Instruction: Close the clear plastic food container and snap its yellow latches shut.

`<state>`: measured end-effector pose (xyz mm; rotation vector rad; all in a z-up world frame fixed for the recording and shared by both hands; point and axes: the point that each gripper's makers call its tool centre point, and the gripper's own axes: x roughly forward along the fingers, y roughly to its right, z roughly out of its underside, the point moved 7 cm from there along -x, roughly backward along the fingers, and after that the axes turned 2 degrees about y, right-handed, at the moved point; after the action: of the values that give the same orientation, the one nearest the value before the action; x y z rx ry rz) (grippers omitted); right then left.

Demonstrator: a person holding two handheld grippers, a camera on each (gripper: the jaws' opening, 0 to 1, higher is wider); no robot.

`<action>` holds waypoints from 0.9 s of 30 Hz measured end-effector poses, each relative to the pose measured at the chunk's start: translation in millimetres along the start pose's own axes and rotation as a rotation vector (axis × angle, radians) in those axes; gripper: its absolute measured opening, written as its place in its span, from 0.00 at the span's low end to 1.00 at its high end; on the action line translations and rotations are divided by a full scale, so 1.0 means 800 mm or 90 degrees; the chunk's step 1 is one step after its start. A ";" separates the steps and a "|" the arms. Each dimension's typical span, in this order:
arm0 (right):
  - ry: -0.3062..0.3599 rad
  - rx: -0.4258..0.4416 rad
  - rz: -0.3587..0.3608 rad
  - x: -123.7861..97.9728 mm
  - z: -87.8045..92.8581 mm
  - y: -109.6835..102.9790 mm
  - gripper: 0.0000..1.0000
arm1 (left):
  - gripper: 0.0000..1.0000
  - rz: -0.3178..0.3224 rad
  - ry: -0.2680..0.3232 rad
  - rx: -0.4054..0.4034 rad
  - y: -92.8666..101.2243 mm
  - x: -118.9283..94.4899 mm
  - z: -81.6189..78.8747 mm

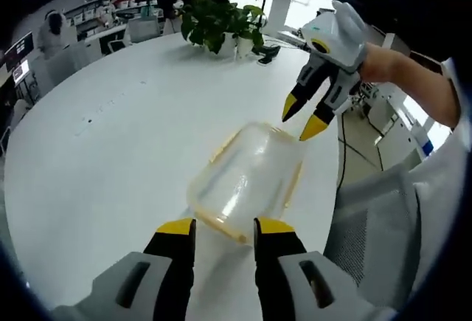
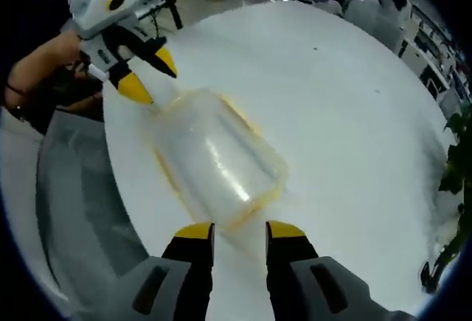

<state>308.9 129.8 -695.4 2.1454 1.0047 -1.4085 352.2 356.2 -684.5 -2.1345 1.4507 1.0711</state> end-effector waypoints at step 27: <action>-0.042 -0.157 0.017 0.001 -0.015 -0.008 0.19 | 0.21 -0.001 -0.040 0.200 0.009 0.010 -0.021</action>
<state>311.8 142.1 -690.4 1.9161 1.0602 -1.2619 354.0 337.4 -678.8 -1.8660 1.4782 0.8376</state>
